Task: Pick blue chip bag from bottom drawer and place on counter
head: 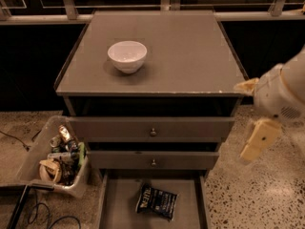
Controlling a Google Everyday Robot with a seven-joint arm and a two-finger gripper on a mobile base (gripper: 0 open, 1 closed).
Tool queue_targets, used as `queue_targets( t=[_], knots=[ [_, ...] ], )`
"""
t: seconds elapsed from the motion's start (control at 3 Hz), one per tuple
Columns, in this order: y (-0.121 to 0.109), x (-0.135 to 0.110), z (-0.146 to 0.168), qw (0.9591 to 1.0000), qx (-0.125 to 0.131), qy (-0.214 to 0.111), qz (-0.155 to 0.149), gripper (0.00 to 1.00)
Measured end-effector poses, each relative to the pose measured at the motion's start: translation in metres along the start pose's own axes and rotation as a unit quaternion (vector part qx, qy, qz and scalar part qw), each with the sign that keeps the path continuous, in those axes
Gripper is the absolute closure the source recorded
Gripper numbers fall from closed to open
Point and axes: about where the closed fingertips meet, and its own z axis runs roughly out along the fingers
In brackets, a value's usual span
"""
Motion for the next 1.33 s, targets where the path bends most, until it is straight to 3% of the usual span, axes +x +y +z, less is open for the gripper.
queue_targets(
  t=[0.33,0.67,1.0,1.33],
  knots=[
    [0.008,0.023,0.063,0.9991,-0.003,-0.042,-0.005,0.00],
    [0.003,0.044,0.121,0.9992,0.011,-0.037,-0.005,0.00],
    [0.003,0.044,0.121,0.9992,0.011,-0.037,-0.005,0.00],
    [0.010,0.044,0.157,0.9996,-0.016,-0.022,-0.001,0.00]
  ],
)
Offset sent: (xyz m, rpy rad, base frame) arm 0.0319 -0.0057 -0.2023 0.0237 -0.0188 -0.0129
